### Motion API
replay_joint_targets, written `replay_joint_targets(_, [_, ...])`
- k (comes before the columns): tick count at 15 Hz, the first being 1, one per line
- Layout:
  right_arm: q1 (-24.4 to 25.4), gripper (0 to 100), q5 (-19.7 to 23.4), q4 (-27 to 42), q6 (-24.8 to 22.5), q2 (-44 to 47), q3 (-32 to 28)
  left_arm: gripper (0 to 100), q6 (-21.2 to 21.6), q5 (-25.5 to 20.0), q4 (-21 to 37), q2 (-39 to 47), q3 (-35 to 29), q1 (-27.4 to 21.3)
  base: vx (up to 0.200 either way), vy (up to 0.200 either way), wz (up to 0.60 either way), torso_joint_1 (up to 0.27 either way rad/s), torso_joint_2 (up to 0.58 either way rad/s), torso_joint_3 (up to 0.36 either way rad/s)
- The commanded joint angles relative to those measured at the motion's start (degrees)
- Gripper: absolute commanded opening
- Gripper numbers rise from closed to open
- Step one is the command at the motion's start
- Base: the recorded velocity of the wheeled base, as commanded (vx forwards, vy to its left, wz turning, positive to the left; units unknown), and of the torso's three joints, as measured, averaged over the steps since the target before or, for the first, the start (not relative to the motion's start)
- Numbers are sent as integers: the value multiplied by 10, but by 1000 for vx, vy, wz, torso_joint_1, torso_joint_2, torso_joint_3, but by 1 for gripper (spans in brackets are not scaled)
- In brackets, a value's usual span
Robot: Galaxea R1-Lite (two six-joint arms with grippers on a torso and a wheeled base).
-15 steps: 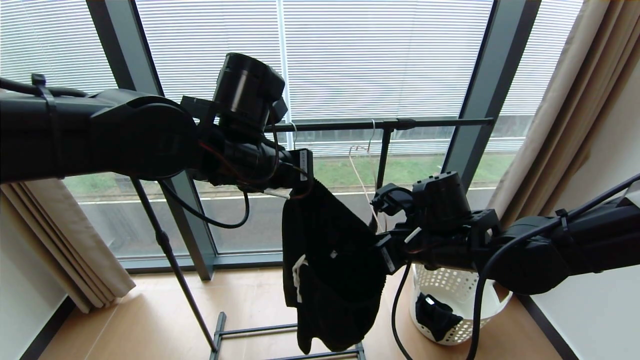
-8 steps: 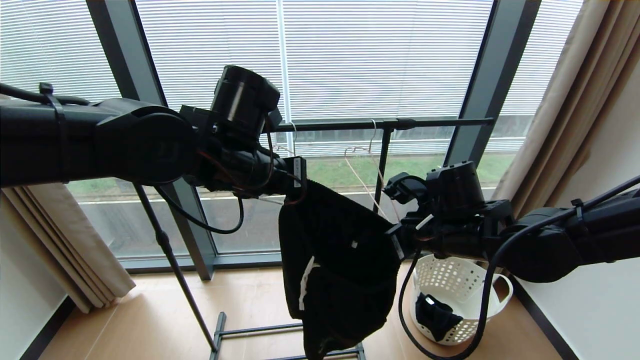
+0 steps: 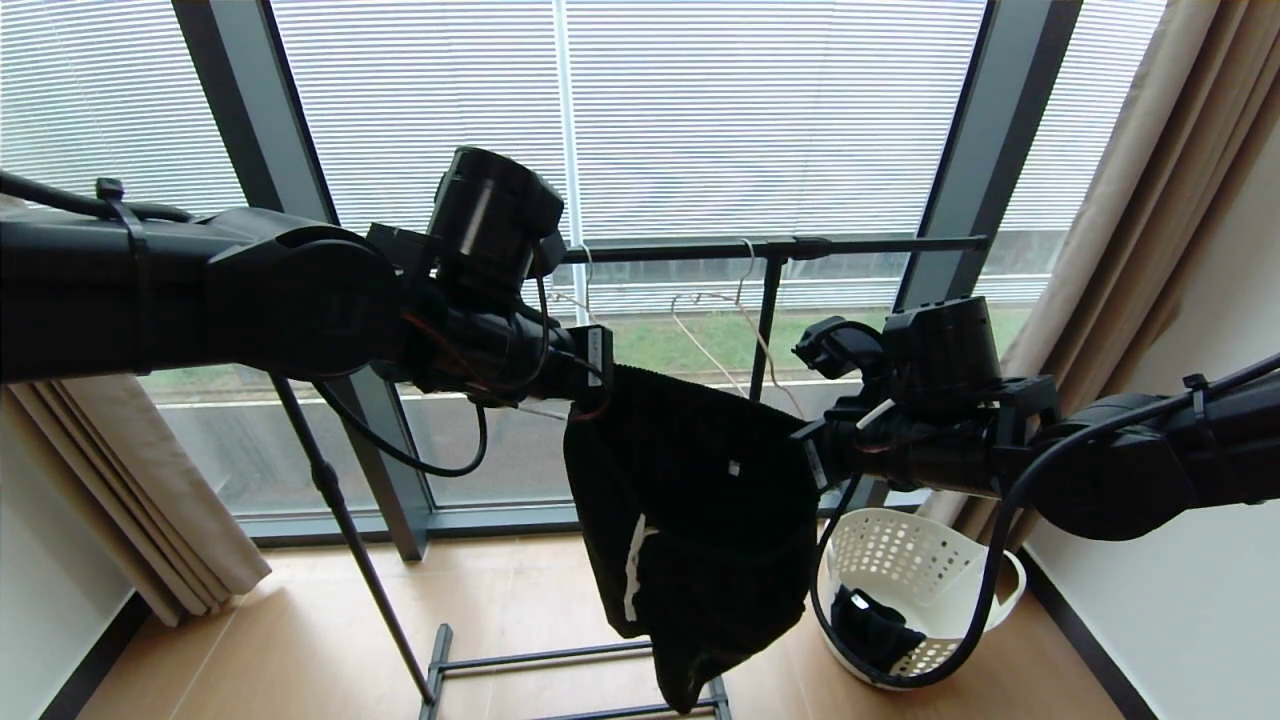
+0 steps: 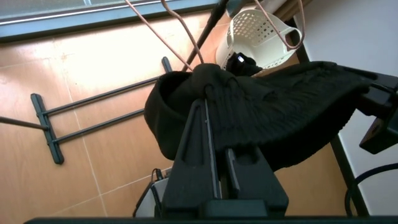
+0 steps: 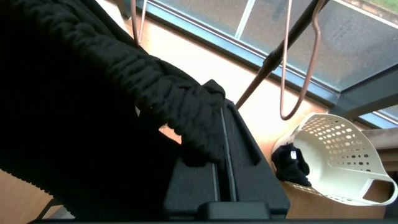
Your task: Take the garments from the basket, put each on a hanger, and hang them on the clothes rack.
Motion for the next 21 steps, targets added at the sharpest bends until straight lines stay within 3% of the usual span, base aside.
replay_joint_targets(1, [-1, 0, 0, -1, -1, -3, 0, 0, 1, 0, 1, 1, 5, 0, 0, 0, 0, 0, 0, 0])
replay_joint_targets(2, [-2, 0, 0, -1, -1, -6, 0, 100, 3, 0, 0, 1, 15, -1, 0, 0, 0, 0, 0, 0])
replay_joint_targets(7, [-22, 0, 0, 0, -1, -20, -4, 100, 35, 0, -2, -12, 46, -5, 0, 0, 0, 0, 0, 0])
replay_joint_targets(11, [-26, 0, 0, 5, -23, -42, 9, 100, 26, 5, -3, 17, 20, 13, 0, 0, 0, 0, 0, 0])
replay_joint_targets(13, [-26, 0, 1, 4, -38, -52, 21, 100, 2, 7, 0, 62, -29, 28, 0, 0, 0, 0, 0, 0])
replay_joint_targets(18, [-25, 0, 0, 0, -41, -50, 30, 100, 0, 64, 2, 182, -148, 38, 0, 0, 0, 0, 0, 0])
replay_joint_targets(21, [-25, 0, -1, 0, -41, -48, 31, 100, -2, 76, 0, 222, -184, 38, 0, 0, 0, 0, 0, 0])
